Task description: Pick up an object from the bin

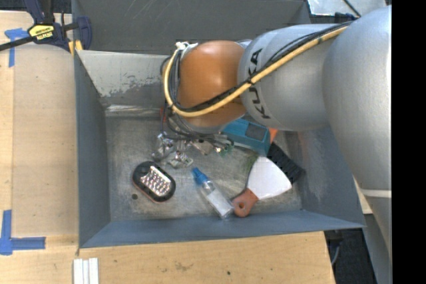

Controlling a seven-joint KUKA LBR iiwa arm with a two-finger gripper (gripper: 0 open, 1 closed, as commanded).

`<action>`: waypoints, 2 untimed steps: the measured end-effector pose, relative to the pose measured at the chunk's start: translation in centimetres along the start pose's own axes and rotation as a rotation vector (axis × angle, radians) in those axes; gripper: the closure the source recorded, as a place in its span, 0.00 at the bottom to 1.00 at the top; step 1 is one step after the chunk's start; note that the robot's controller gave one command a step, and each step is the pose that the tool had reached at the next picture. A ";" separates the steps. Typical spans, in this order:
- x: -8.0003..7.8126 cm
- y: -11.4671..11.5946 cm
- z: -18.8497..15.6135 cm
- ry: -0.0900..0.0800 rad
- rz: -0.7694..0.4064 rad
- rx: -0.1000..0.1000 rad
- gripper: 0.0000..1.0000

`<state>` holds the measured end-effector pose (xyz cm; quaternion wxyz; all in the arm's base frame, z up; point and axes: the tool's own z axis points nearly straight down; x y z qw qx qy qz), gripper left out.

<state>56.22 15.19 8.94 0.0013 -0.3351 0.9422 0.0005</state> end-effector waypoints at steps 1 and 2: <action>0.0 0.0 0.0 0.000 0.001 0.000 0.00; 0.0 0.0 0.0 0.000 0.002 0.000 0.00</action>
Offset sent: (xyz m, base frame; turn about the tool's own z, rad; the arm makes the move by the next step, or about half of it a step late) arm 0.0000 0.0000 0.0000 0.0000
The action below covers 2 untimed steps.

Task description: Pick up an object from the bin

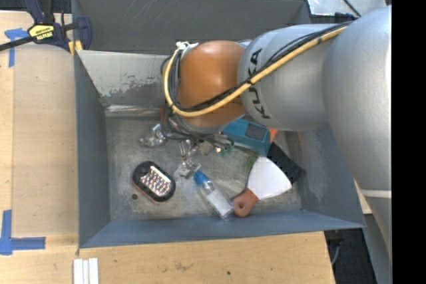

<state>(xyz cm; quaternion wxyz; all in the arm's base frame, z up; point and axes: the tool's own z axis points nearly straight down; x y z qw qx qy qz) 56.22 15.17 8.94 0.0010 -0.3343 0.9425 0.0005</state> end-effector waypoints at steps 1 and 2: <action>0.4 2.7 0.6 -0.002 -0.112 0.007 0.00; 0.7 4.8 0.9 0.001 -0.187 0.005 0.00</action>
Offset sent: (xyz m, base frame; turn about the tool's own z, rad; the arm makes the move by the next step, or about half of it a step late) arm -0.0618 0.0109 -0.0055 -0.4756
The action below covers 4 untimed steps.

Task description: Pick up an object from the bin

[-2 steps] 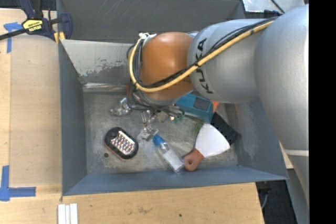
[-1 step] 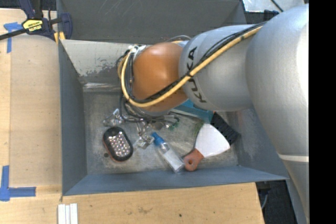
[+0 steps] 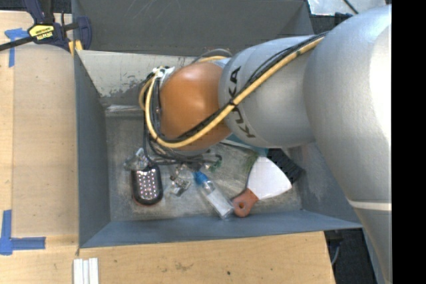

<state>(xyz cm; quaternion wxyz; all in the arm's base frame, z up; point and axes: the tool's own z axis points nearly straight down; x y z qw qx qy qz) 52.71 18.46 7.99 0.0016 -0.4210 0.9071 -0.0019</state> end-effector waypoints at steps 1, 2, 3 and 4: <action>-2.1 -0.4 -2.6 0.001 -0.124 -0.008 0.00; -2.8 3.0 -0.1 -0.004 -0.462 0.015 1.00; -2.8 3.0 -0.1 -0.004 -0.461 0.014 1.00; -3.5 3.2 0.0 0.007 -0.575 0.010 1.00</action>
Offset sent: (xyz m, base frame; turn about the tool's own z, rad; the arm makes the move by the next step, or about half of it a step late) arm -0.0147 0.0439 -0.0099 -0.4667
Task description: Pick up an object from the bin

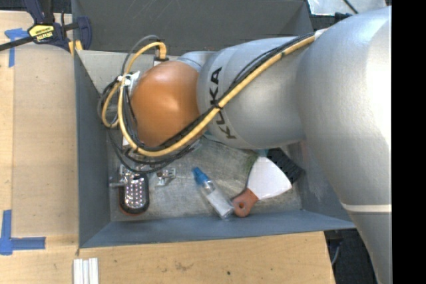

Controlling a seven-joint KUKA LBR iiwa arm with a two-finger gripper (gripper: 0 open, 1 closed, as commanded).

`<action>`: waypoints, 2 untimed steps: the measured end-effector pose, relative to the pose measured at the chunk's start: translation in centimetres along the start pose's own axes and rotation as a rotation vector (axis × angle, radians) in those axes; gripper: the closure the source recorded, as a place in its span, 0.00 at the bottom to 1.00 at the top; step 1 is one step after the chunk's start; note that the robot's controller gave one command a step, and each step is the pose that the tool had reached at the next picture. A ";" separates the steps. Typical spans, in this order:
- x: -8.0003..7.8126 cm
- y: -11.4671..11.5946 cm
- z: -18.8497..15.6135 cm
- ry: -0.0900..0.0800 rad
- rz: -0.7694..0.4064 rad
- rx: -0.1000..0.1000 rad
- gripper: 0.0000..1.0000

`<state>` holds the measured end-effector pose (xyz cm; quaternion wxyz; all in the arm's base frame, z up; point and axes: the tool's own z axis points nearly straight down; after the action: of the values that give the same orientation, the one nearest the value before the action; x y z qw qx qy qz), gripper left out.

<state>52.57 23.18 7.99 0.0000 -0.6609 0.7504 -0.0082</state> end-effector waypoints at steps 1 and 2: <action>-0.5 0.0 0.0 0.000 -0.056 0.000 1.00; -0.6 -0.4 -3.5 -0.012 -0.139 -0.014 1.00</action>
Offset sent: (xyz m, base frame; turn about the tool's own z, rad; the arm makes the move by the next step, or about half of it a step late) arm 0.0098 0.0050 0.0513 -0.1603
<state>53.00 23.81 11.53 -0.0005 -0.7115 0.7026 0.0012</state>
